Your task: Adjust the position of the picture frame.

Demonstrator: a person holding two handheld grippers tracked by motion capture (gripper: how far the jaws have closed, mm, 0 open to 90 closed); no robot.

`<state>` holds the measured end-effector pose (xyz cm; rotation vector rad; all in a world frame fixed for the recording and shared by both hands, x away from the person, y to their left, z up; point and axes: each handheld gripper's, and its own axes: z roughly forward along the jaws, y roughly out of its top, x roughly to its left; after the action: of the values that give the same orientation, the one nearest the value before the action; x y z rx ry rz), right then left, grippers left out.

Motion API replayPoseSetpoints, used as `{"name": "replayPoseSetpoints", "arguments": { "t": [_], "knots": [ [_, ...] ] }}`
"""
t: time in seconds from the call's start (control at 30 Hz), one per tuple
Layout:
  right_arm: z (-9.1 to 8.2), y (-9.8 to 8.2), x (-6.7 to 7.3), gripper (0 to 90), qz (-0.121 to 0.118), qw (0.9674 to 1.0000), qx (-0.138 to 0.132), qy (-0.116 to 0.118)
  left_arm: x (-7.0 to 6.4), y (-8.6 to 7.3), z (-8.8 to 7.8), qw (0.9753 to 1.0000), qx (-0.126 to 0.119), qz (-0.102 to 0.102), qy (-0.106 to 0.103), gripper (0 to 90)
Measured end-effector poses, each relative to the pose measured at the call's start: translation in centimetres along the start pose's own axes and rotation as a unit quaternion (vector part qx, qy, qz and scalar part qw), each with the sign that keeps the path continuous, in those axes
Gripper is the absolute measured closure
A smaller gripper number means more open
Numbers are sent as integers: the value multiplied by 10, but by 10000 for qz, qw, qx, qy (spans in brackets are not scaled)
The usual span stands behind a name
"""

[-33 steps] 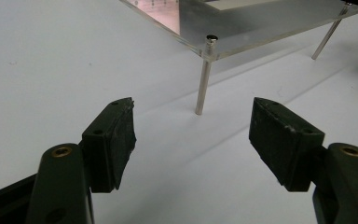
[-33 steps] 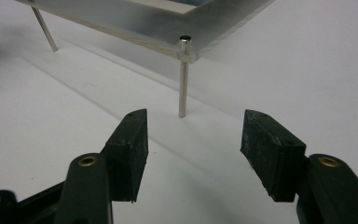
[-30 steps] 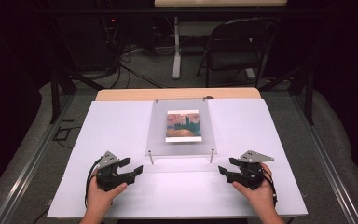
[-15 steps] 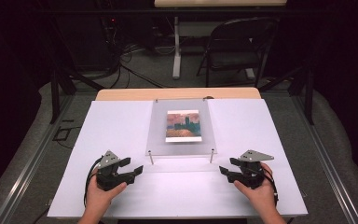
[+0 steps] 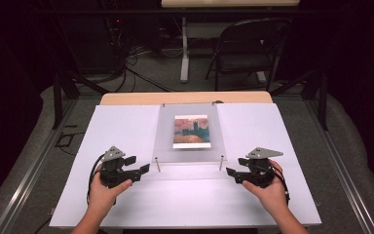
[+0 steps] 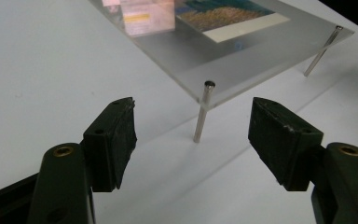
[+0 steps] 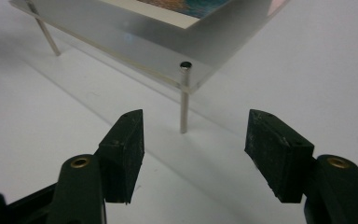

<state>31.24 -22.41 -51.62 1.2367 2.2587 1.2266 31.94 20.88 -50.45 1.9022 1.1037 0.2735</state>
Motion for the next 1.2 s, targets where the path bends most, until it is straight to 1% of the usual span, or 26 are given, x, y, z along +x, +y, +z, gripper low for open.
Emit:
{"name": "replayPoseSetpoints", "arguments": {
  "t": [0.07, 0.13, 0.17, 0.23, 0.3, 0.33, 0.37, 0.4, 0.43, 0.5, 0.53, 0.57, 0.6, 0.63, 0.7, 0.8, 0.87, 1.03, 1.1, 1.17, 1.2],
  "knots": [
    [1, 6, -1, 369, -33, 10000, 34, 86, 1, 7, 1, 10000, 27, 5, -15, 320],
    [1, 9, -1, 369, -53, 9999, 55, 77, 2, 10, 2, 10000, 31, 6, -11, 320],
    [2, 15, -3, 378, -158, 9998, 94, 21, 3, 16, 3, 10000, 37, 16, -9, 320],
    [3, 20, -6, 404, -235, 9997, 105, -10, 5, 21, 5, 10000, 41, 29, 31, 320],
    [5, 24, -8, 418, -249, 9996, 96, -1, 7, 26, 6, 10000, 63, 9, 16, 320],
    [5, 24, -8, 418, -249, 9996, 96, -1, 7, 26, 6, 10000, 63, 9, 16, 320],
    [6, 28, -11, 431, -289, 9995, 123, -6, 9, 31, 7, 10000, 64, -9, 19, 320],
    [8, 29, -12, 425, -293, 9995, 74, -55, 10, 33, 8, 10000, 59, -13, 24, 320],
    [9, 30, -14, 413, -261, 9996, 13, -79, 11, 36, 9, 10000, 65, -12, 26, 320],
    [11, 32, -16, 408, -245, 9996, 3, -110, 13, 39, 10, 10000, 52, -35, 30, 320],
    [14, 34, -19, 396, -209, 9996, -16, -203, 14, 41, 10, 10000, 55, -55, 25, 320],
    [15, 36, -20, 387, -121, 9997, -22, -228, 16, 45, 12, 9999, 45, -81, 38, 320],
    [16, 37, -21, 384, -85, 9997, -30, -243, 17, 47, 13, 9999, 27, -96, 43, 320],
    [17, 39, -22, 391, -29, 9997, -28, -221, 18, 49, 14, 9999, 33, -89, 59, 320],
    [19, 42, -24, 408, -25, 9997, -57, -241, 20, 53, 16, 9999, 51, -51, 90, 320],
    [21, 48, -26, 407, -87, 9993, -90, -365, 21, 57, 19, 9999, 55, -36, 130, 320],
    [23, 52, -27, 420, -74, 9994, -106, -332, 23, 62, 23, 9998, 105, -19, 166, 320],
    [28, 62, -31, 415, -78, 9993, -119, -342, 27, 69, 29, 9998, 60, -39, 187, 320],
    [33, 68, -33, 406, -57, 9996, -119, -252, 31, 74, 34, 9997, 19, -118, 205, 320],
    [35, 70, -34, 405, -66, 9996, -132, -246, 32, 75, 36, 9996, 6, -156, 225, 320],
    [36, 72, -35, 405, -22, 9996, -162, -238, 34, 76, 38, 9995, -35, -186, 256, 320]
  ]
}}
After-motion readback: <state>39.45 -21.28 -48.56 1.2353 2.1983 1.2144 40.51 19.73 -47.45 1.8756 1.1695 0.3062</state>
